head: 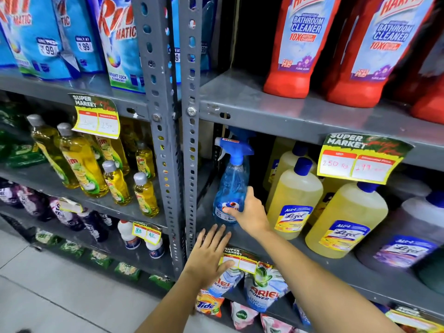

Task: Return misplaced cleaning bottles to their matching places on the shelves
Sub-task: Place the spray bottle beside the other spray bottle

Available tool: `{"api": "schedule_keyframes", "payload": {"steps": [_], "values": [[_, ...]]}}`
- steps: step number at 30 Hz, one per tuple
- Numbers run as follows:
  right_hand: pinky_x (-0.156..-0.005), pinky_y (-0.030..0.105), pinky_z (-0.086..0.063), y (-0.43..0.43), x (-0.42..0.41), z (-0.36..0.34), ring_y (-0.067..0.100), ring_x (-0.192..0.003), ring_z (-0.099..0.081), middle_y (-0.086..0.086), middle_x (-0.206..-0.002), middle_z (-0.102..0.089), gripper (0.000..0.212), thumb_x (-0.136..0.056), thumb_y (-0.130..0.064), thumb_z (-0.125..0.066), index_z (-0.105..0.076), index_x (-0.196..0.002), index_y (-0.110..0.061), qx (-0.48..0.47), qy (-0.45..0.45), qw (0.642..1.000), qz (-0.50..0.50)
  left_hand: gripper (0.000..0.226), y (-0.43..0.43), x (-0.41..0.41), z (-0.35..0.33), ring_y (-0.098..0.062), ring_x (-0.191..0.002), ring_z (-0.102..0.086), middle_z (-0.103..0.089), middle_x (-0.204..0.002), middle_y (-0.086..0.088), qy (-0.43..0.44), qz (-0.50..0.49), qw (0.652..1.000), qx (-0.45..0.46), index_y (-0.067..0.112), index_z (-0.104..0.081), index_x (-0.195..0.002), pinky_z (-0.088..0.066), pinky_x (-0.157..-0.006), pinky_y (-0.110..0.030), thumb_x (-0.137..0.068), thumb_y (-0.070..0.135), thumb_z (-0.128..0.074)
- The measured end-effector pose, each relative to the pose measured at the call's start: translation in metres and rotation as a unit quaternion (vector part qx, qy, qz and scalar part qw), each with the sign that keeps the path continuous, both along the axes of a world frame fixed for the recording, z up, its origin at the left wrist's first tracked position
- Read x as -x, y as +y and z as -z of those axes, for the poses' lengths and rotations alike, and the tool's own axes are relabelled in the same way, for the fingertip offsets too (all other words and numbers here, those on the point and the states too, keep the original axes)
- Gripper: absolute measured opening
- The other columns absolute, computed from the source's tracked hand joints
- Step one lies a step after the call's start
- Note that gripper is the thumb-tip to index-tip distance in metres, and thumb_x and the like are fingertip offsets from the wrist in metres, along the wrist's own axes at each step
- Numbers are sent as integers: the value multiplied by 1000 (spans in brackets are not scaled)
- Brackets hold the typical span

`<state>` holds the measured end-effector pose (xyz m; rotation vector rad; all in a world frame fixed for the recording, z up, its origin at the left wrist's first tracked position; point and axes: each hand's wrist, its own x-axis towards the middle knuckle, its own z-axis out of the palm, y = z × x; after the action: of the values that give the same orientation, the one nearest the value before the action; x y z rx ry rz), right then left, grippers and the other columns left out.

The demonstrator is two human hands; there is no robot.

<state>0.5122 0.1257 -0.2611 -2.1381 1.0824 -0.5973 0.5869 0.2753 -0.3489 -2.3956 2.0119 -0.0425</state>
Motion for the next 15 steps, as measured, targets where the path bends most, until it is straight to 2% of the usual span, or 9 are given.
{"api": "schedule_keyframes", "payload": {"steps": [3, 7, 12, 15], "values": [[-97, 42, -52, -5, 0, -7, 21, -114, -63, 3, -126, -64, 85, -65, -33, -89, -40, -133, -20, -47, -28, 998, -16, 76, -1, -2, 0, -24, -146, 17, 13, -161, -4, 6, 5, 1000, -12, 19, 12, -151, 14, -116, -47, -94, 66, -6], [-98, 38, -52, -7, -4, -12, 22, -115, -63, 6, -127, -65, 65, -77, -21, -81, -45, -130, -16, -47, -40, 998, -25, 76, 0, 0, -1, -25, -146, 17, 14, -161, -5, 2, 1, 1000, -14, 18, 14, -150, 12, -117, -46, -95, 65, -9], [-96, 37, -52, -6, -6, -10, 23, -115, -63, 5, -126, -65, 61, -80, -24, -79, -43, -128, -17, -37, -25, 999, -21, 76, 0, 2, -3, -26, -146, 16, 14, -161, -6, -3, -1, 1000, -15, 17, 15, -149, 12, -118, -47, -95, 65, -9], [-96, 40, -52, -4, -8, -7, 25, -115, -63, 5, -126, -65, 65, -81, -29, -78, -41, -132, -18, -15, -2, 1000, -7, 78, 0, 3, -3, -26, -146, 17, 15, -161, -7, -3, -4, 1000, -20, 16, 15, -150, 12, -117, -47, -95, 65, -10]]}}
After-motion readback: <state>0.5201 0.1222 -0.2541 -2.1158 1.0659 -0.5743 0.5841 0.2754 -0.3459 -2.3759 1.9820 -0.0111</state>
